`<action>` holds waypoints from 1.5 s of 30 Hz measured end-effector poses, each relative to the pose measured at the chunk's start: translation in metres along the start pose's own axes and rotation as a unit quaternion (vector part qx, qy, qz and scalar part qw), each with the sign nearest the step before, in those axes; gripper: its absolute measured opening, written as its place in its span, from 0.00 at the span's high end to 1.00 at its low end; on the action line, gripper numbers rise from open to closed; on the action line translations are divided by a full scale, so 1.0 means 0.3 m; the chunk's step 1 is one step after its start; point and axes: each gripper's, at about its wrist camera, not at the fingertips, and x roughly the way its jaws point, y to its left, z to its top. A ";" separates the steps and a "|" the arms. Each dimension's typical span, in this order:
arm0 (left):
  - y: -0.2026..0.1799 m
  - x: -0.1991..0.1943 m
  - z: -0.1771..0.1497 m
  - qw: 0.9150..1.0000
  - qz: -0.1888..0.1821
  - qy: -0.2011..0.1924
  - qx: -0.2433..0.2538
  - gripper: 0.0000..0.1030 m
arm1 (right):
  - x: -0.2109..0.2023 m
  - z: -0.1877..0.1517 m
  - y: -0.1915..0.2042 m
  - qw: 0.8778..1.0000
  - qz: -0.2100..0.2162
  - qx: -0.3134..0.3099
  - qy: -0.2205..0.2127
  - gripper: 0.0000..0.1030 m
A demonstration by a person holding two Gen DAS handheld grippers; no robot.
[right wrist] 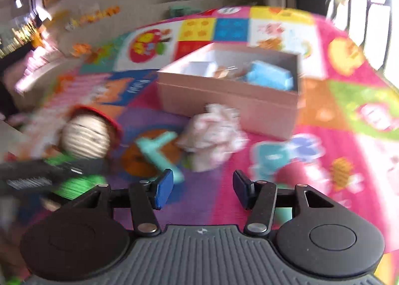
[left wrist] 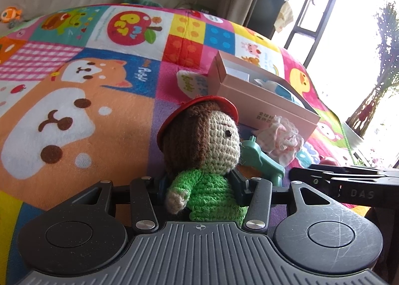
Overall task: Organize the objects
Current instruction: 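Grasp the teal toy stand with the right gripper, then lift the doll into the pink box with the left while the right carries the teal stand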
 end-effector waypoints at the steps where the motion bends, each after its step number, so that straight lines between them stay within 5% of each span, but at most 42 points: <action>1: 0.001 -0.002 0.000 1.000 0.001 0.001 -0.001 0.49 | 0.009 0.002 0.011 1.000 0.011 0.006 0.003 0.48; 8: 0.022 -0.034 -0.006 1.000 0.004 0.009 0.008 0.49 | 0.150 0.057 0.112 0.999 0.032 -0.032 0.004 0.52; 11: 0.029 -0.045 -0.009 1.000 0.002 0.009 0.008 0.49 | 0.177 0.073 0.145 0.997 0.031 -0.068 0.019 0.80; 17: 0.000 -0.045 0.072 0.999 -0.029 -0.002 0.023 0.52 | 0.010 0.048 0.080 0.997 0.043 -0.068 -0.018 0.88; 21: -0.121 -0.007 0.257 0.994 -0.079 -0.043 0.062 0.52 | -0.084 0.039 0.017 0.997 0.043 -0.052 -0.041 0.89; 26: -0.297 0.210 0.468 0.986 -0.124 -0.062 0.089 0.50 | -0.139 0.022 -0.037 0.996 0.057 -0.023 -0.061 0.89; 29: -0.366 0.391 0.511 0.989 -0.097 -0.030 0.108 0.49 | -0.163 0.007 -0.063 0.996 0.057 -0.014 -0.069 0.89; 32: -0.371 0.528 0.494 0.991 -0.059 0.051 0.107 0.47 | -0.183 -0.003 -0.104 0.996 0.050 -0.002 -0.074 0.89; 37: -0.353 0.506 0.488 0.989 -0.044 0.053 0.129 0.43 | -0.180 0.003 -0.170 0.997 0.028 0.012 -0.078 0.89; 39: -0.339 0.475 0.496 0.991 -0.032 0.014 0.132 0.43 | -0.166 0.013 -0.179 0.997 0.021 0.016 -0.078 0.89; 42: -0.293 0.431 0.534 0.992 -0.061 -0.058 0.090 0.44 | -0.157 0.021 -0.175 0.997 0.023 0.018 -0.078 0.89; 45: -0.267 0.455 0.553 0.994 -0.091 -0.020 0.059 0.44 | -0.149 0.027 -0.159 0.997 0.024 0.009 -0.075 0.89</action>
